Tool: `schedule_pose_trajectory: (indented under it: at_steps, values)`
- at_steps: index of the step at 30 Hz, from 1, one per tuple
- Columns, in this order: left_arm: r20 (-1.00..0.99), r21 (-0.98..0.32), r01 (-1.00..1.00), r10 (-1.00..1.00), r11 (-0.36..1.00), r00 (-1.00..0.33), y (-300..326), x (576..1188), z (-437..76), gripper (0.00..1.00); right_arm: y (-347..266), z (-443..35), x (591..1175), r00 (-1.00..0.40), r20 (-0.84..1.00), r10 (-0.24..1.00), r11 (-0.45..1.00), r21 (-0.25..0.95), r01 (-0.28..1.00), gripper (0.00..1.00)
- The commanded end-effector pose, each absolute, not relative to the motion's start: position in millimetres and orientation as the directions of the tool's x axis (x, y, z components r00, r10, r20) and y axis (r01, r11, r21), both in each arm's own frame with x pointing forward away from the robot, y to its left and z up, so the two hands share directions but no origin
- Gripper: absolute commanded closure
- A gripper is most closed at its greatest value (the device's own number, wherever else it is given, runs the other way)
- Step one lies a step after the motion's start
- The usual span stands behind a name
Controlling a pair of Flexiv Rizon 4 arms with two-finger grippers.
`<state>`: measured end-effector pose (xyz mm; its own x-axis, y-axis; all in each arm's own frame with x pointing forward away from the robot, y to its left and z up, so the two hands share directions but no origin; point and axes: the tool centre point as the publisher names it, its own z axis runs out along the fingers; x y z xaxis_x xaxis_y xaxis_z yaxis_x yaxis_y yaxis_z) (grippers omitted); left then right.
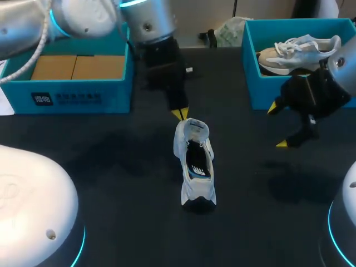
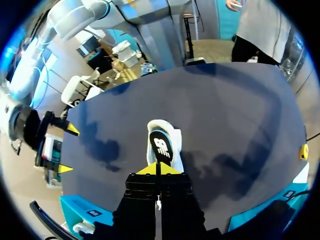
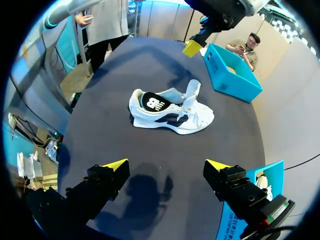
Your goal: Take the shoe out of the shoebox, open the shoe tongue, remove and reinsert the insole, then place the shoe into the shoebox
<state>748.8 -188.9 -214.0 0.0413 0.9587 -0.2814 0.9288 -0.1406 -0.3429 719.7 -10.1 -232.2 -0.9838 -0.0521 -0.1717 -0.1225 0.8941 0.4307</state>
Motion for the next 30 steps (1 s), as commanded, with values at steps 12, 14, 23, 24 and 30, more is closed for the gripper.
schedule_pose_trajectory:
  at_steps: [12,14,23,24,30]
  values:
    - [-0.149,-0.346,0.927,0.984,-0.14,0.093,-192,752,-212,1.0,-9,-233,719,-0.984,-0.173,-0.05,0.896,0.428,-0.121,0.0]
    - [-0.149,-0.346,0.927,0.984,-0.14,0.093,-192,752,-212,1.0,-9,-233,719,-0.984,-0.173,-0.05,0.896,0.428,-0.121,0.0]
    - [-0.117,-0.331,0.94,0.992,-0.079,0.042,-207,731,-235,1.0,-9,-233,719,-0.984,-0.173,-0.05,0.896,0.428,-0.121,0.0]
    - [-0.109,-0.328,0.942,0.993,-0.074,0.041,-209,728,-237,1.0,-9,-233,719,-0.984,-0.173,-0.05,0.896,0.428,-0.121,0.0]
    - [-0.08,-0.297,0.952,0.996,-0.069,0.047,-216,718,-254,1.0,-9,-233,719,-0.984,-0.173,-0.05,0.896,0.428,-0.121,0.0]
